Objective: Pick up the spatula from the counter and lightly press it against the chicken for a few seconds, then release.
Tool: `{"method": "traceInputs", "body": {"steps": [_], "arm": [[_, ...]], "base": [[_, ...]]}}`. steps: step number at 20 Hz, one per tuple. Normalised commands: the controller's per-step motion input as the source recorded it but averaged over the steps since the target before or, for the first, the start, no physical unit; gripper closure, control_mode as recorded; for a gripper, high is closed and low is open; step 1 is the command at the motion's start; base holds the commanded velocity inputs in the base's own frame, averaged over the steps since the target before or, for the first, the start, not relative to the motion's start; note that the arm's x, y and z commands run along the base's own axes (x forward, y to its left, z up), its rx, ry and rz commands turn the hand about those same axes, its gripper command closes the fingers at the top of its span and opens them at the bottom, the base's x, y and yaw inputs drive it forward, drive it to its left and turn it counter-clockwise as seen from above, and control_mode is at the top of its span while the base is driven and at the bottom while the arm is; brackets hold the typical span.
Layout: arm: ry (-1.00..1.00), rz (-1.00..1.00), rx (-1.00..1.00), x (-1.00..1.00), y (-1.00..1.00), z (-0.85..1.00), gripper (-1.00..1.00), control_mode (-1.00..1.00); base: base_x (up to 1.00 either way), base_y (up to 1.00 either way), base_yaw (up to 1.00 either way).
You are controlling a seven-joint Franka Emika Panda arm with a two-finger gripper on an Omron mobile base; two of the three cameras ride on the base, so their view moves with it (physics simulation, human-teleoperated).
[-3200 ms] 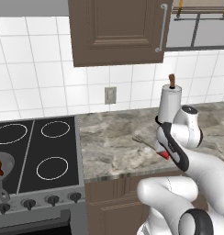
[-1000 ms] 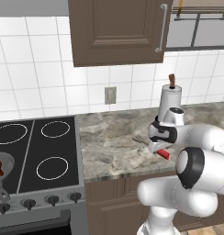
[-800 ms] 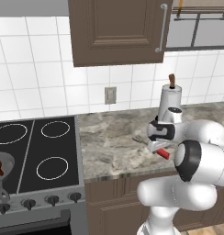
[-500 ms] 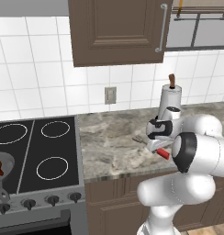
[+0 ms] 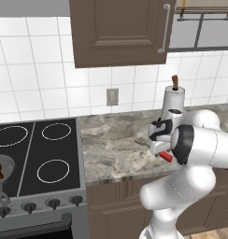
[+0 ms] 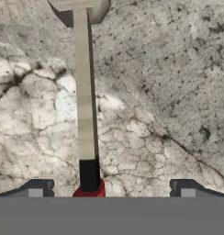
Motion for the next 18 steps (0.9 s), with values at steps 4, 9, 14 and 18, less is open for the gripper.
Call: {"method": "traceInputs", "body": {"steps": [4, 9, 14, 18], "arm": [[0.02, 0.01, 0.00, 0.01, 0.00, -0.28, -1.00, -1.00], [0.01, 0.02, 0.00, 0.00, 0.00, -0.32, -1.00, -1.00], [0.00, 0.02, 0.00, 0.00, 0.00, -0.16, 1.00, -1.00], [0.00, 0.02, 0.00, -0.01, 0.00, 0.00, 1.00, -1.00]], "base": [[0.00, 0.00, 0.00], [0.00, 0.00, 0.00], [0.00, 0.00, 0.00], [0.00, 0.00, 0.00]]}}
